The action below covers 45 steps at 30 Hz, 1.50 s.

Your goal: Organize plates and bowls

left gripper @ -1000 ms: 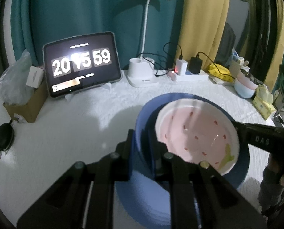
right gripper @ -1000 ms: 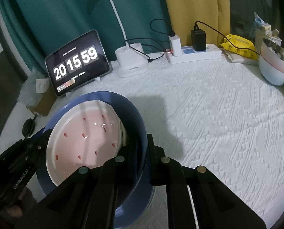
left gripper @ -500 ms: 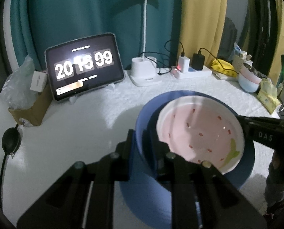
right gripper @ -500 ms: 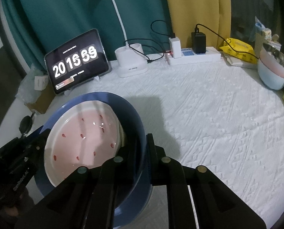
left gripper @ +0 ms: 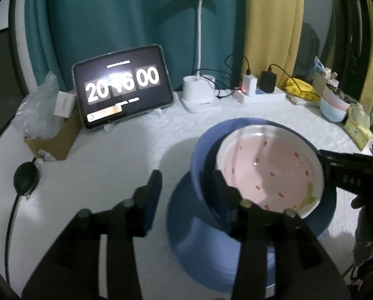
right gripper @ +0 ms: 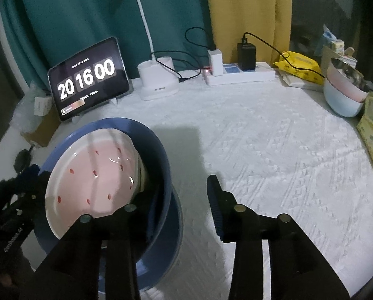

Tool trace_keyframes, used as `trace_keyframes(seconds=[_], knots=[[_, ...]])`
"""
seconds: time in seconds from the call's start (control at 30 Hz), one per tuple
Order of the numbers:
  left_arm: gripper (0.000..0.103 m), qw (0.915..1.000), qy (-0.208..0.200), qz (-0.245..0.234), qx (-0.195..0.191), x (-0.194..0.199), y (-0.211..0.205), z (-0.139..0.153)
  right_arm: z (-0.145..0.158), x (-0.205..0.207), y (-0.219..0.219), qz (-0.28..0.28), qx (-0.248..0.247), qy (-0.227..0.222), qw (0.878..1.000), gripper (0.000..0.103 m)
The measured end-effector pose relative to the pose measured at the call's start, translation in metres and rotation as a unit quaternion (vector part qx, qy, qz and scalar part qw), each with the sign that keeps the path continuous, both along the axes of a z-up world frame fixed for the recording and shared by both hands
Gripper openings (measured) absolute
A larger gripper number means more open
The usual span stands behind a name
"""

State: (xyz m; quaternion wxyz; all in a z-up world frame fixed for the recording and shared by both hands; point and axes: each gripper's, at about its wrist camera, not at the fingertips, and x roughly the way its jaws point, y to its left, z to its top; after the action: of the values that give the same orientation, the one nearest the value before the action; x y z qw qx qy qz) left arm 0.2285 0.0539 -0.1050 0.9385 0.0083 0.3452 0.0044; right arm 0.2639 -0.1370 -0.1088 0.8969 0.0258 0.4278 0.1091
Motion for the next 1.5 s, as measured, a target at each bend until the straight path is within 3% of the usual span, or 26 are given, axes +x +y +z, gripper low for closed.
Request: trace_keyframes(seconds=[0.2,0.33,0.57,0.63,0.67,0.7,1.5], knots=[[0.050,1.0000,-0.008,-0.002,-0.003,-0.012,-0.003,0.005,0.007,-0.009,-0.003,-0.009,-0.003,-0.013,1.000,0.043],[0.050,0.9998,-0.016,-0.003,-0.006,-0.021,-0.006,0.009,0.019,-0.018,-0.008,-0.012,-0.006,-0.035,0.999,0.056],[0.051,0.9994,-0.031,-0.014,-0.006,-0.039,-0.015,0.017,0.026,-0.031,-0.014,-0.014,-0.007,-0.045,0.999,0.056],[0.058,0.9993,-0.034,-0.016,-0.006,-0.044,-0.019,0.018,0.027,-0.035,-0.015,-0.013,-0.007,-0.046,0.999,0.056],[0.070,0.9992,-0.036,-0.017,-0.009,-0.047,-0.021,0.019,0.027,-0.037,-0.015,-0.012,-0.008,-0.047,0.999,0.056],[0.075,0.9991,-0.038,-0.018,-0.011,-0.049,-0.021,0.020,0.028,-0.040,-0.016,-0.012,-0.008,-0.048,0.999,0.056],[0.078,0.9952,-0.086,-0.038,-0.024,-0.113,-0.058,0.051,0.057,-0.106,-0.053,-0.025,-0.006,-0.097,0.995,0.056]])
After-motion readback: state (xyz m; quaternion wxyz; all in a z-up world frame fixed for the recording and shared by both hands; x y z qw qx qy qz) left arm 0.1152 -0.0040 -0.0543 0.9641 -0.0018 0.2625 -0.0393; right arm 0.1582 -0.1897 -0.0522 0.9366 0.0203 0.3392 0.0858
